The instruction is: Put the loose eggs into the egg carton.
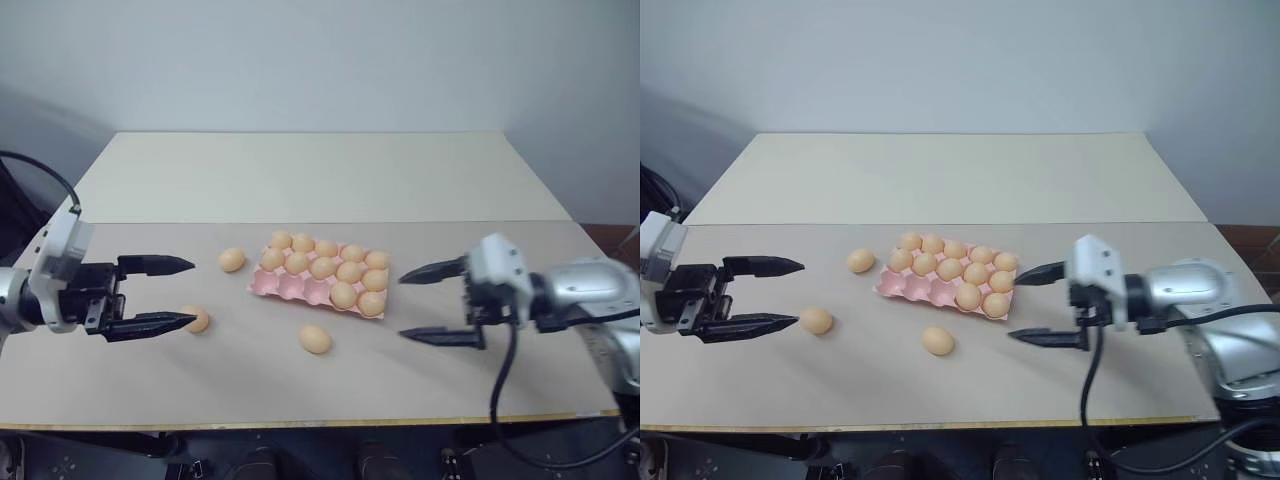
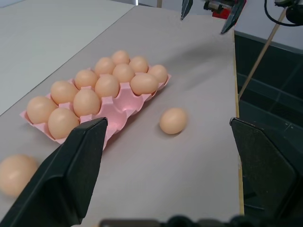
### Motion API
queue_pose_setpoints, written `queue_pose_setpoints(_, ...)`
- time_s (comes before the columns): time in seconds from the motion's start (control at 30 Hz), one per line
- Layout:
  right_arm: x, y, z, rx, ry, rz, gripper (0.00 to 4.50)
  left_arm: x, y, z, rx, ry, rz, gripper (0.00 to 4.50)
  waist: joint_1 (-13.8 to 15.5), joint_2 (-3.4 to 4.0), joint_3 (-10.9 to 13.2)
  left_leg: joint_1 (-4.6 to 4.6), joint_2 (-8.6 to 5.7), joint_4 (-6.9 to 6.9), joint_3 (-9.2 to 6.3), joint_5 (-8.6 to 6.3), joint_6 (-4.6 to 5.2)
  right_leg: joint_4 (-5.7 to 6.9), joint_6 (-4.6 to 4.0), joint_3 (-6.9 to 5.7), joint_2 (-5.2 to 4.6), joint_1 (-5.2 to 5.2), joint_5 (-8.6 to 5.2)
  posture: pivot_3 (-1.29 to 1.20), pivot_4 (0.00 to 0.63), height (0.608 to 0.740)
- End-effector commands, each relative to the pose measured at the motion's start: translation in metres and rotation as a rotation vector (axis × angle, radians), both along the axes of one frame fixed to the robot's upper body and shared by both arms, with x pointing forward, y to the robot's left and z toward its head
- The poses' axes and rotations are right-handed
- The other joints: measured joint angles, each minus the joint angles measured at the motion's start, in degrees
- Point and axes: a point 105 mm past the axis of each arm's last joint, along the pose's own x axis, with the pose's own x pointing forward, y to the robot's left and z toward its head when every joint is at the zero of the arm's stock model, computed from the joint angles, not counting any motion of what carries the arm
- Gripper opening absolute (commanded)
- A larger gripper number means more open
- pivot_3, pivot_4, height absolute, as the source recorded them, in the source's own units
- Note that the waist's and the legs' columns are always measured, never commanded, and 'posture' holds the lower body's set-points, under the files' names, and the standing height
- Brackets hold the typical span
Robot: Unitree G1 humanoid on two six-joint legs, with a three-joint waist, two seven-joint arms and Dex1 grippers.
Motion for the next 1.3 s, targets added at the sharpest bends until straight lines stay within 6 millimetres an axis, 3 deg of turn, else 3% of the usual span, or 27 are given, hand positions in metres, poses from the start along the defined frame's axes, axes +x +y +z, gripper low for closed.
queue_pose_setpoints(0.03, 0.002, 0.037, -0.007, -0.032, -0.054, 0.023, 4.47, 0.000, -0.003, 0.007, 0.018, -0.026, -0.020, 4.50, -0.02, 0.00, 0.00, -0.02, 0.00, 0.00, 0.00, 0.00, 0.00, 0.01, 0.00, 0.00, 0.00, -0.02, 0.00, 0.00, 0.150, 0.740)
queue_pose_setpoints(0.13, 0.014, 0.062, -0.020, -0.057, -0.040, -0.033, 4.47, -0.001, -0.003, 0.007, 0.024, -0.023, -0.022, 4.50, 0.14, 0.00, 0.00, -0.06, 0.00, 0.00, 0.00, 0.00, 0.00, 0.01, 0.00, 0.00, 0.00, -0.07, 0.00, 0.00, 0.150, 0.740)
queue_pose_setpoints(0.23, 0.018, 0.074, -0.030, -0.100, -0.057, -0.048, 4.47, -0.002, -0.002, 0.007, 0.029, -0.019, -0.022, 4.50, 0.39, 0.00, 0.00, -0.12, -0.01, 0.01, 0.00, 0.00, 0.00, -0.01, 0.00, -0.02, -0.02, -0.10, 0.00, 0.00, 0.150, 0.740)
queue_pose_setpoints(0.4, 0.010, 0.092, -0.043, -0.147, -0.035, -0.006, 4.47, -0.004, 0.000, 0.004, 0.053, -0.010, -0.008, 4.50, 0.34, -0.01, 0.00, -0.12, 0.00, 0.02, 0.00, 0.00, 0.00, 0.03, -0.01, -0.04, -0.02, -0.11, 0.00, 0.00, 0.150, 0.740)
queue_pose_setpoints(0.57, 0.018, 0.094, -0.059, -0.226, -0.025, -0.052, 4.47, -0.005, 0.001, 0.002, 0.062, -0.015, 0.002, 4.50, 0.24, 0.00, 0.00, -0.10, 0.00, 0.02, -0.01, 0.00, 0.00, 0.03, -0.02, -0.04, -0.01, -0.11, 0.00, 0.00, 0.150, 0.740)
queue_pose_setpoints(0.9, 0.027, 0.096, -0.073, -0.286, 0.005, -0.092, 4.47, -0.004, -0.001, 0.002, 0.068, -0.023, -0.001, 4.50, 0.22, 0.00, 0.00, -0.09, 0.00, 0.01, -0.01, 0.00, 0.00, 0.03, -0.02, -0.04, -0.01, -0.11, 0.00, 0.00, 0.150, 0.740)
queue_pose_setpoints(1.0, 0.027, 0.096, -0.076, -0.294, 0.019, -0.090, 3.93, -0.004, -0.001, 0.002, 0.068, -0.025, -0.001, 4.50, 0.22, -0.01, -0.01, -0.09, 0.00, 0.01, 0.00, 0.00, 0.00, 0.03, -0.02, -0.04, -0.01, -0.10, 0.00, 0.00, 0.150, 0.740)
queue_pose_setpoints(1.2, 0.028, 0.096, -0.068, -0.258, 0.019, -0.093, 2.00, -0.004, -0.001, 0.003, 0.068, -0.029, 0.000, 4.50, 0.19, 0.00, 0.00, -0.09, 0.00, 0.01, 0.00, 0.00, 0.00, 0.03, -0.02, -0.04, -0.01, -0.10, 0.00, 0.00, 0.150, 0.740)
queue_pose_setpoints(1.3, 0.029, 0.098, -0.057, -0.211, 0.021, -0.097, 2.00, -0.004, 0.000, 0.003, 0.067, -0.029, 0.002, 4.50, 0.19, -0.01, 0.00, -0.09, 0.00, 0.01, -0.01, 0.00, 0.00, 0.03, -0.02, -0.04, -0.01, -0.11, 0.00, 0.00, 0.150, 0.740)
